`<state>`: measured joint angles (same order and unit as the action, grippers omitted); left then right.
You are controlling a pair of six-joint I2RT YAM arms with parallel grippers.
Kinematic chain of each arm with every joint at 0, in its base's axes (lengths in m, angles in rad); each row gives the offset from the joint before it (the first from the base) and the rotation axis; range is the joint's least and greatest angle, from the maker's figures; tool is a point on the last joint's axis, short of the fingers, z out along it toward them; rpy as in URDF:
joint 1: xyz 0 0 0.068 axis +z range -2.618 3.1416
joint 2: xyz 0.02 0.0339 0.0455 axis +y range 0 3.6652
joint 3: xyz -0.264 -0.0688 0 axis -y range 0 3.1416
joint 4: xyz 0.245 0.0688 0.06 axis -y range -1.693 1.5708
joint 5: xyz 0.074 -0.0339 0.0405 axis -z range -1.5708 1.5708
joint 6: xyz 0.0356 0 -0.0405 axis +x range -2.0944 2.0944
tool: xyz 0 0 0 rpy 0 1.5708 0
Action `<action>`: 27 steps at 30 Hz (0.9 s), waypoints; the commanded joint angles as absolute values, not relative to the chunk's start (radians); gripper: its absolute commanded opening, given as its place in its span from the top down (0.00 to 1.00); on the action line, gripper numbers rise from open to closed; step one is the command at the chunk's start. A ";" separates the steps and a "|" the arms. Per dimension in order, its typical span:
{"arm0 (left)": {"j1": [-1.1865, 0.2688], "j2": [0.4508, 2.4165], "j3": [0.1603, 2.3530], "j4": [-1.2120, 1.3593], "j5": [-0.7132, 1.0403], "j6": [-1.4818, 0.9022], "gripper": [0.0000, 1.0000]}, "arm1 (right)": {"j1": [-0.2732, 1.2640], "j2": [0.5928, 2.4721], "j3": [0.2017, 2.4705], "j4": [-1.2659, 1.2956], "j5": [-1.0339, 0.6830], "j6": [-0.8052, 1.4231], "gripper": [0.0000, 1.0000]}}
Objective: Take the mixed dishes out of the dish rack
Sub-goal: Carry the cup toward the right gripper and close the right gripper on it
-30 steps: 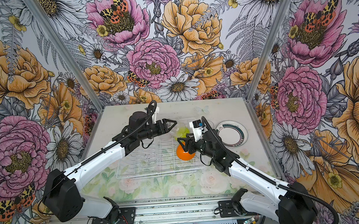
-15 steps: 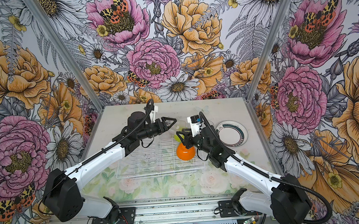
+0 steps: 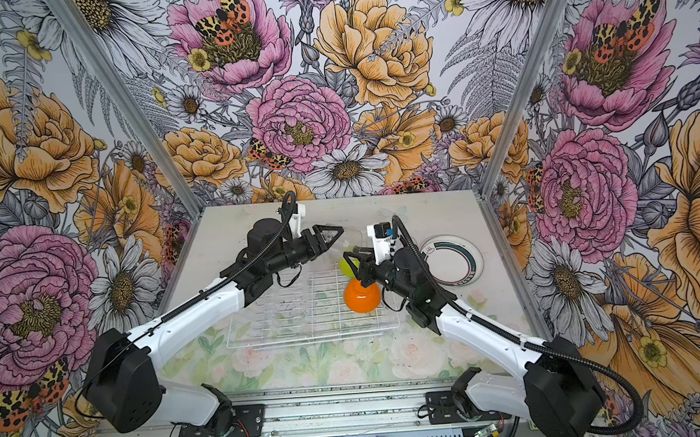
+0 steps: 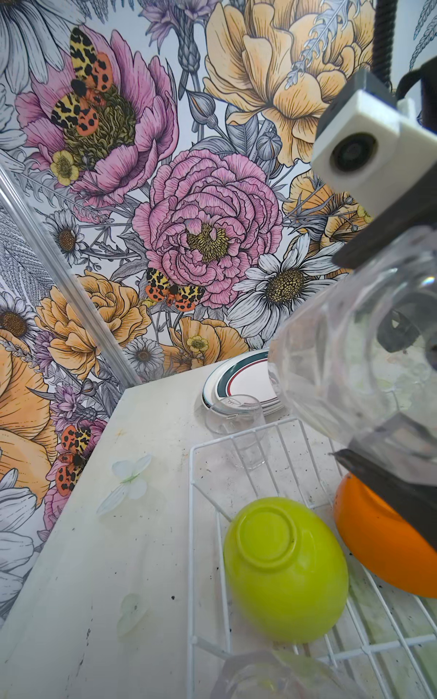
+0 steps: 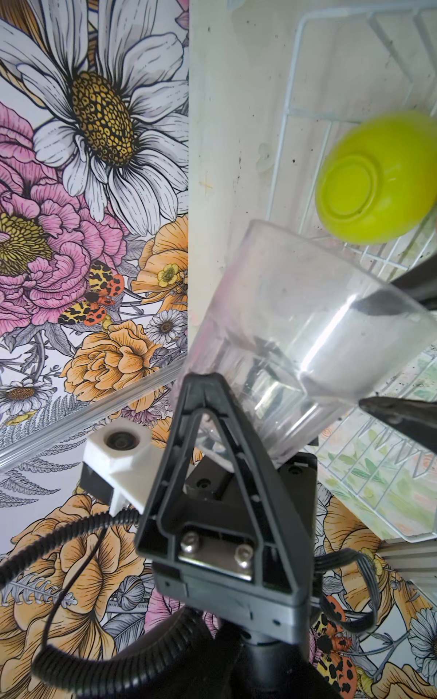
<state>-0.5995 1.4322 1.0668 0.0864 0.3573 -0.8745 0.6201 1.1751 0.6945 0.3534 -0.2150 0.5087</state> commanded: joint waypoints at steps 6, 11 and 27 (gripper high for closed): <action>-0.661 1.462 1.045 0.132 0.445 -0.910 0.47 | 0.619 1.215 0.736 0.537 -0.271 0.535 0.57; -0.675 1.482 1.033 0.189 0.460 -0.954 0.47 | 0.619 1.227 0.742 0.554 -0.256 0.549 0.57; -0.685 1.442 0.982 0.193 0.412 -0.942 0.44 | 0.591 1.173 0.677 0.497 -0.046 0.632 1.00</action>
<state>-0.6350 1.4681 1.0203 0.2481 0.3294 -1.0679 0.6403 1.1995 0.6743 0.4591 -0.2722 0.5858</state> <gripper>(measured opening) 0.694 0.108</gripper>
